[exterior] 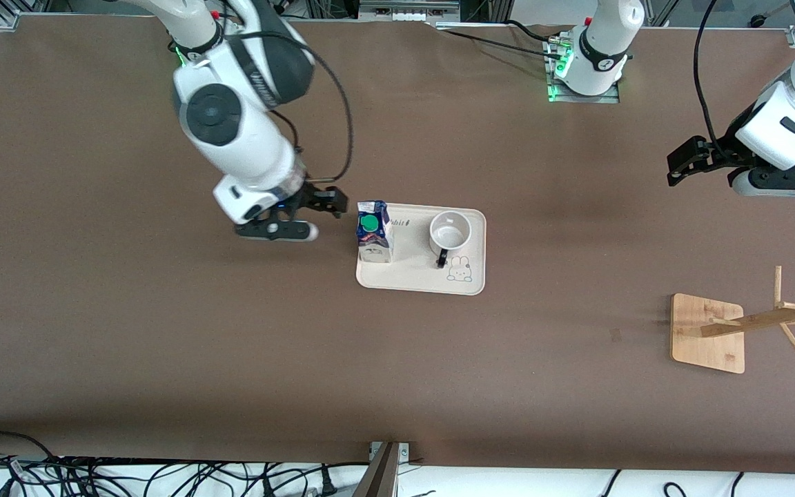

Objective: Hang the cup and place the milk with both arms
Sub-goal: 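Reach the right gripper down to the blue milk carton on the tray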

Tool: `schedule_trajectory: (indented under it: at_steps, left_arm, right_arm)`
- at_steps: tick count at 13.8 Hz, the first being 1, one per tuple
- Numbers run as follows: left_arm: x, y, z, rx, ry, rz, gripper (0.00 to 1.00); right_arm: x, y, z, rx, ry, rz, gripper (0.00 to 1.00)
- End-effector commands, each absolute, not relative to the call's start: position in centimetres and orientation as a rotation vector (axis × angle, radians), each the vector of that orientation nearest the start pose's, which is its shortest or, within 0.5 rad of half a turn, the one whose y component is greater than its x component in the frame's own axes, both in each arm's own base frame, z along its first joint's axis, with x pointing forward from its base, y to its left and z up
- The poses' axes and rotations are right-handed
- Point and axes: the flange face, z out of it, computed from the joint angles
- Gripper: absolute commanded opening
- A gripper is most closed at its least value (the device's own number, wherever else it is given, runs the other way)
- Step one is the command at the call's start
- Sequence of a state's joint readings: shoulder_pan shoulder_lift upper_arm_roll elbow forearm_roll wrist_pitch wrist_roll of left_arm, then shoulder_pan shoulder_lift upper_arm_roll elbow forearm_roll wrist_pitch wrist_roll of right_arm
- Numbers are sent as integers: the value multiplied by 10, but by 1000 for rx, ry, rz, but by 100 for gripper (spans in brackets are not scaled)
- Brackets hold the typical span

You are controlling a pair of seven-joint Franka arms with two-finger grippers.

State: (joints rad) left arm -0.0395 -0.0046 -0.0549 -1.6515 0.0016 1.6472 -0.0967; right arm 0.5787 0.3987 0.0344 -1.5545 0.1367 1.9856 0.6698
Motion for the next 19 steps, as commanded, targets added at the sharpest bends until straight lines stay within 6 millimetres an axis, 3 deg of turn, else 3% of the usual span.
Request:
schedule_trajectory:
  at_steps: [1,5,10,13,15,19]
  left_arm:
    - [559,-52,601,-3140,10,2,100]
    - [558,-52,600,-3139,10,17,100]
    - [558,-52,600,-3139,10,17,100]
    - [557,-52,600,-3139,10,19,100]
    - [557,-52,600,-3139,10,19,100]
    - [557,-52,600,-3139,10,19,100]
  right_arm:
    - [545,434,404,-2983,248,73,100]
    - [544,442,390,-2980,318,81,100]
    - [527,467,360,-3013,306,88,100]
    - [527,466,346,-3040,293,86,99]
    - [526,464,343,-3047,289,93,88]
    - [529,460,343,-3048,282,92,53]
